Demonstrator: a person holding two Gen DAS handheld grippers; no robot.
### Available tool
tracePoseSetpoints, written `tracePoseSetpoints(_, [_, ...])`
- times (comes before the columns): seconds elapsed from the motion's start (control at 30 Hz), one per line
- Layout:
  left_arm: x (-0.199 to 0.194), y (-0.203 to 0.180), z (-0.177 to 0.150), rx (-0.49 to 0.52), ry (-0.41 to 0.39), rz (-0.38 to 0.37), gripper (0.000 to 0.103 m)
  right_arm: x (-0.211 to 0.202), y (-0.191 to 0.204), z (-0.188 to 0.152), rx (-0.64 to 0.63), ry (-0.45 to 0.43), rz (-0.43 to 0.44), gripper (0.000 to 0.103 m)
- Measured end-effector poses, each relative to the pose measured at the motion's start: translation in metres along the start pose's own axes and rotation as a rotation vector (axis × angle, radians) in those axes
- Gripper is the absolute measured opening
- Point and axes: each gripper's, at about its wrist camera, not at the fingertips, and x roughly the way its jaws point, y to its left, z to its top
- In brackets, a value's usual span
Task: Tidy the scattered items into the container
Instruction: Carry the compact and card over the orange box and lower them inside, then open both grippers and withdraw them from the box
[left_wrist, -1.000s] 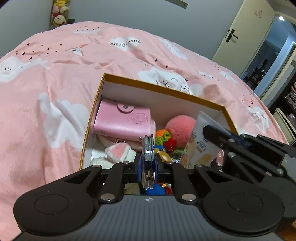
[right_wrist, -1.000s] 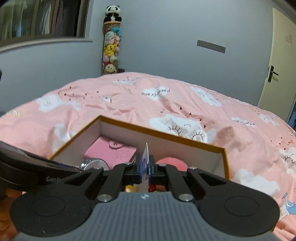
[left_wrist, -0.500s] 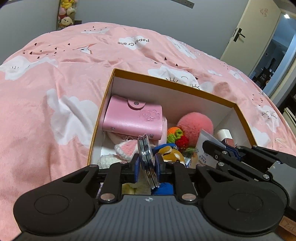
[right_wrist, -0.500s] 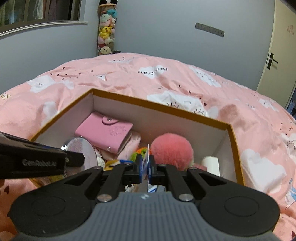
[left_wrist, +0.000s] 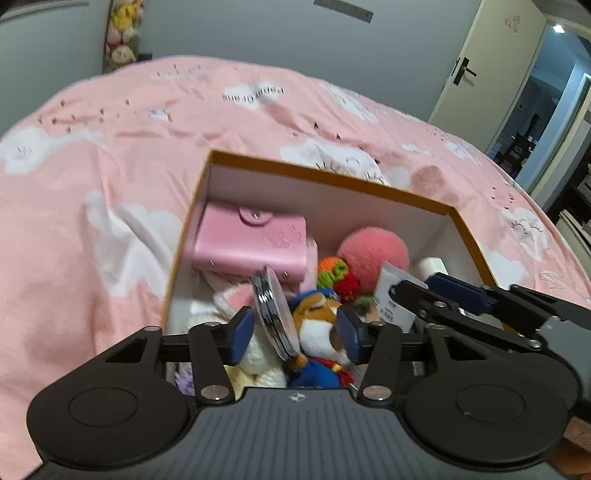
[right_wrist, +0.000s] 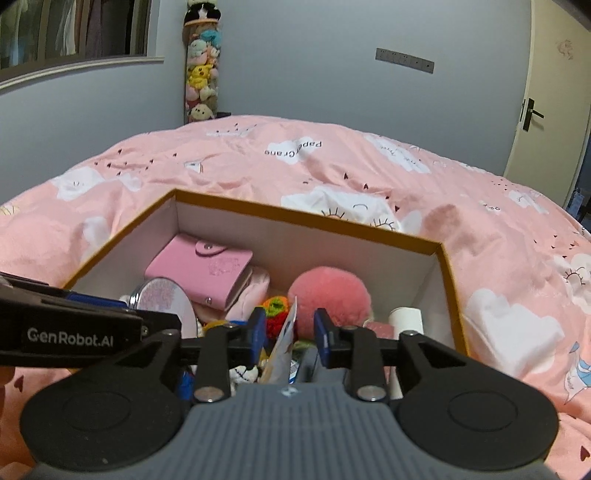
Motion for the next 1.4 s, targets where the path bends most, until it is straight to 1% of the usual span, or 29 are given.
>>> tracePoseSetpoints(0.07, [-0.005,-0.001,0.001,0.005,-0.019,0.003,0.060,-0.005,-0.002,0.001,0.009,-0.012,0.001,0.044])
tracePoseSetpoints(0.13, [-0.011,-0.001,0.002,-0.002,-0.043,0.003,0.061,-0.010,-0.003,0.002,0.018,-0.025,0.003,0.047])
tracePoseSetpoints(0.2, [-0.018,-0.002,0.004,-0.002,-0.070,0.024,0.062,-0.014,-0.004,0.003,0.021,-0.036,0.004,0.052])
tracePoseSetpoints(0.27, [-0.026,-0.004,0.006,0.004,-0.106,0.061,0.064,-0.021,-0.005,0.005,0.018,-0.057,-0.009,0.065])
tracePoseSetpoints(0.3, [-0.030,-0.005,0.007,0.008,-0.128,0.075,0.066,-0.024,-0.005,0.005,0.018,-0.070,-0.017,0.068])
tracePoseSetpoints(0.33, [-0.035,-0.006,0.008,0.011,-0.150,0.087,0.070,-0.028,-0.006,0.006,0.018,-0.085,-0.025,0.080])
tracePoseSetpoints(0.37, [-0.040,-0.007,0.008,0.014,-0.176,0.101,0.073,-0.033,-0.006,0.007,0.019,-0.102,-0.028,0.088])
tracePoseSetpoints(0.4, [-0.044,-0.009,0.009,0.018,-0.198,0.113,0.074,-0.037,-0.007,0.007,0.020,-0.120,-0.029,0.089])
tracePoseSetpoints(0.47, [-0.052,-0.013,0.010,0.031,-0.244,0.142,0.082,-0.045,-0.008,0.007,0.024,-0.147,-0.032,0.089])
tracePoseSetpoints(0.53, [-0.059,-0.017,0.010,0.045,-0.287,0.174,0.087,-0.053,-0.010,0.008,0.039,-0.163,-0.027,0.091])
tracePoseSetpoints(0.6, [-0.066,-0.023,0.010,0.064,-0.329,0.201,0.088,-0.059,-0.014,0.010,0.078,-0.175,-0.013,0.095])
tracePoseSetpoints(0.67, [-0.071,-0.028,0.011,0.090,-0.352,0.212,0.089,-0.066,-0.019,0.012,0.127,-0.190,-0.002,0.097])
tracePoseSetpoints(0.77, [-0.078,-0.034,0.013,0.118,-0.369,0.223,0.090,-0.079,-0.026,0.014,0.184,-0.229,-0.015,0.101])
tracePoseSetpoints(0.83, [-0.082,-0.036,0.013,0.109,-0.379,0.222,0.091,-0.087,-0.029,0.015,0.209,-0.257,-0.030,0.102])
tracePoseSetpoints(0.9, [-0.083,-0.035,0.012,0.085,-0.372,0.208,0.092,-0.092,-0.031,0.014,0.236,-0.279,-0.057,0.102])
tracePoseSetpoints(0.97, [-0.079,-0.034,0.009,0.065,-0.339,0.194,0.093,-0.093,-0.033,0.011,0.255,-0.279,-0.077,0.102])
tracePoseSetpoints(1.03, [-0.074,-0.032,0.005,0.059,-0.307,0.191,0.093,-0.091,-0.034,0.006,0.267,-0.261,-0.075,0.102])
tracePoseSetpoints(1.17, [-0.062,-0.030,-0.007,0.063,-0.264,0.216,0.093,-0.085,-0.035,-0.009,0.284,-0.219,-0.057,0.102])
tracePoseSetpoints(1.4, [-0.043,-0.027,-0.024,0.065,-0.172,0.218,0.093,-0.074,-0.031,-0.034,0.249,-0.176,-0.077,0.102])
